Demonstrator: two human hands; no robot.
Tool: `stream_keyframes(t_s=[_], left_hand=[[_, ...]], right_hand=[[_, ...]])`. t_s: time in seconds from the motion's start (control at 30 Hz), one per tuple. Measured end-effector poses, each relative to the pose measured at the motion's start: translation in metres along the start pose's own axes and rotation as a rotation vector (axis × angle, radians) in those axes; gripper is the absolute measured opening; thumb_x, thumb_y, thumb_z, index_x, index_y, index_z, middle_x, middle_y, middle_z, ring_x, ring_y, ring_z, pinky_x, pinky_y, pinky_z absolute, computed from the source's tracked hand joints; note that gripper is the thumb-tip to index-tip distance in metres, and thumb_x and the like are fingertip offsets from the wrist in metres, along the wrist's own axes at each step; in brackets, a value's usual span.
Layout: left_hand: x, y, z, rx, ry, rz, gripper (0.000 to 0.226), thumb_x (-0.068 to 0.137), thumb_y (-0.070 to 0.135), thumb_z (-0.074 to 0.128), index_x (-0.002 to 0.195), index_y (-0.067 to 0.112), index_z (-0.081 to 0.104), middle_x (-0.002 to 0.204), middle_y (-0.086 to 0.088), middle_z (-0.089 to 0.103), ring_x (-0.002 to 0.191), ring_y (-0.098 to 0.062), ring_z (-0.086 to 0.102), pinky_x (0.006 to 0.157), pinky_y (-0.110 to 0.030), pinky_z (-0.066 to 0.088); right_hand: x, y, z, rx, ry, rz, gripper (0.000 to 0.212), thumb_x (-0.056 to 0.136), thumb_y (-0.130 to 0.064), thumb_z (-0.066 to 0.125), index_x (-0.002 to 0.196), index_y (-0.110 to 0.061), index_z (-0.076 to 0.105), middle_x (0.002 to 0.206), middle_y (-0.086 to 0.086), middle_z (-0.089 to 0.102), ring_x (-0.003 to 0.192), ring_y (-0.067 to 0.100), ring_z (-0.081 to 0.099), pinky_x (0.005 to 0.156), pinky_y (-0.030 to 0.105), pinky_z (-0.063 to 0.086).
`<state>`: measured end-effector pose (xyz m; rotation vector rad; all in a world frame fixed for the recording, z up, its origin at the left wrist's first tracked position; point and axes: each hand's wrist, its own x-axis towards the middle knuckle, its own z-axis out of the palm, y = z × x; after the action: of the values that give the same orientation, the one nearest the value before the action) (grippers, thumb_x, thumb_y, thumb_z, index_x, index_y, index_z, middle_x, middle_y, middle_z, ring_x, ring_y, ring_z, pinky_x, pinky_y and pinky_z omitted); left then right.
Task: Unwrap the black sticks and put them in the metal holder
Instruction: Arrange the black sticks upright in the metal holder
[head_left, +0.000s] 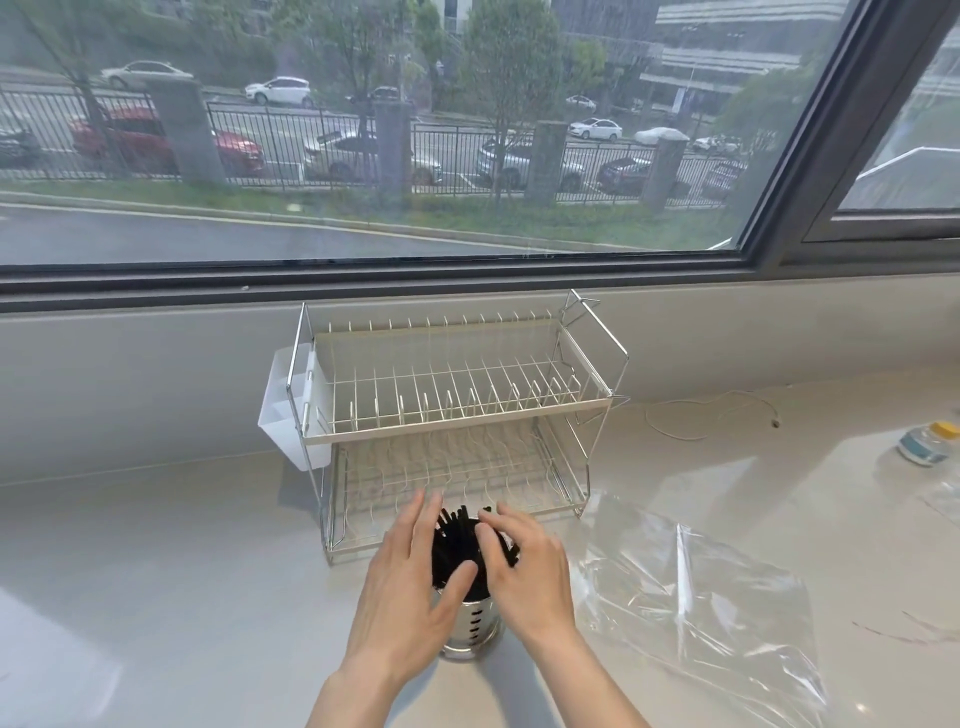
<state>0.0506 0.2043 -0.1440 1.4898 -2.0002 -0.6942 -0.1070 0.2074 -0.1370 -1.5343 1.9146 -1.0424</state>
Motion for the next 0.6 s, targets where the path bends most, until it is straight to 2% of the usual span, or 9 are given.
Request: stream_keyframes(t_s=[0.07, 0.13, 0.2, 0.23, 0.3, 0.33, 0.43, 0.5, 0.6], left_hand=[[-0.002, 0.001, -0.002, 0.022, -0.027, 0.023, 0.081, 0.096, 0.058, 0.05, 0.162, 0.04, 0.005, 0.168, 0.021, -0.002, 0.156, -0.003, 0.006, 0.125, -0.029, 0.015], [-0.002, 0.003, -0.002, 0.075, -0.068, 0.027, 0.079, 0.095, 0.059, 0.051, 0.161, 0.038, 0.012, 0.167, 0.021, 0.005, 0.155, -0.008, 0.014, 0.124, -0.027, 0.017], [0.0, 0.01, -0.004, 0.114, -0.013, 0.011, 0.075, 0.096, 0.06, 0.05, 0.16, 0.035, 0.02, 0.167, 0.017, 0.016, 0.152, -0.011, 0.02, 0.124, -0.029, 0.017], [0.003, 0.016, -0.006, 0.123, 0.034, 0.011, 0.073, 0.096, 0.059, 0.05, 0.159, 0.033, 0.025, 0.166, 0.015, 0.023, 0.151, -0.011, 0.021, 0.124, -0.03, 0.017], [0.011, 0.032, -0.008, 0.129, 0.124, 0.057, 0.066, 0.095, 0.055, 0.054, 0.154, 0.029, 0.039, 0.158, 0.011, 0.04, 0.147, -0.013, 0.03, 0.121, -0.033, 0.023], [0.016, 0.043, -0.007, 0.12, 0.159, 0.094, 0.06, 0.094, 0.052, 0.056, 0.149, 0.029, 0.045, 0.151, 0.011, 0.048, 0.143, -0.014, 0.036, 0.119, -0.033, 0.027], [0.034, 0.082, 0.008, 0.067, 0.184, 0.198, 0.042, 0.095, 0.045, 0.059, 0.135, 0.033, 0.056, 0.13, 0.014, 0.061, 0.126, -0.012, 0.051, 0.106, -0.029, 0.037], [0.044, 0.108, 0.03, 0.042, 0.149, 0.26, 0.03, 0.096, 0.041, 0.06, 0.126, 0.035, 0.06, 0.12, 0.016, 0.064, 0.115, -0.011, 0.057, 0.095, -0.029, 0.043], [0.054, 0.135, 0.079, 0.034, -0.026, 0.291, 0.024, 0.097, 0.037, 0.059, 0.12, 0.035, 0.062, 0.119, 0.018, 0.064, 0.113, -0.011, 0.059, 0.091, -0.03, 0.047]], right_hand=[[-0.001, 0.002, -0.004, 0.021, -0.063, -0.022, 0.031, 0.102, -0.039, 0.052, 0.125, -0.034, 0.073, 0.146, -0.004, 0.06, 0.14, 0.009, 0.049, 0.116, 0.027, 0.035], [-0.003, 0.004, -0.009, 0.055, -0.071, -0.026, 0.033, 0.104, -0.038, 0.05, 0.13, -0.032, 0.07, 0.147, -0.005, 0.058, 0.141, 0.007, 0.047, 0.117, 0.026, 0.034], [-0.006, 0.007, -0.018, 0.145, 0.026, 0.015, 0.031, 0.102, -0.036, 0.053, 0.128, -0.032, 0.071, 0.138, -0.01, 0.065, 0.131, 0.004, 0.056, 0.109, 0.026, 0.043], [-0.007, 0.01, -0.024, 0.198, 0.099, 0.066, 0.027, 0.101, -0.034, 0.056, 0.122, -0.034, 0.073, 0.127, -0.015, 0.07, 0.12, 0.001, 0.062, 0.1, 0.025, 0.049], [-0.009, 0.023, -0.042, 0.297, 0.227, 0.228, 0.017, 0.099, -0.029, 0.062, 0.101, -0.037, 0.076, 0.102, -0.017, 0.076, 0.097, -0.001, 0.069, 0.083, 0.024, 0.053], [-0.011, 0.033, -0.051, 0.35, 0.268, 0.33, 0.016, 0.098, -0.026, 0.063, 0.094, -0.033, 0.077, 0.093, -0.013, 0.077, 0.089, 0.002, 0.07, 0.079, 0.029, 0.054], [-0.021, 0.069, -0.077, 0.495, 0.28, 0.643, 0.018, 0.097, -0.019, 0.06, 0.09, -0.022, 0.077, 0.086, 0.001, 0.077, 0.075, 0.017, 0.072, 0.07, 0.035, 0.057], [-0.033, 0.095, -0.091, 0.535, 0.226, 0.801, 0.016, 0.096, -0.017, 0.06, 0.089, -0.016, 0.075, 0.082, 0.006, 0.073, 0.063, 0.02, 0.065, 0.057, 0.031, 0.053], [-0.048, 0.125, -0.112, 0.572, 0.11, 1.012, 0.019, 0.094, -0.021, 0.063, 0.091, -0.005, 0.072, 0.076, 0.01, 0.067, 0.059, 0.026, 0.059, 0.052, 0.032, 0.049]])
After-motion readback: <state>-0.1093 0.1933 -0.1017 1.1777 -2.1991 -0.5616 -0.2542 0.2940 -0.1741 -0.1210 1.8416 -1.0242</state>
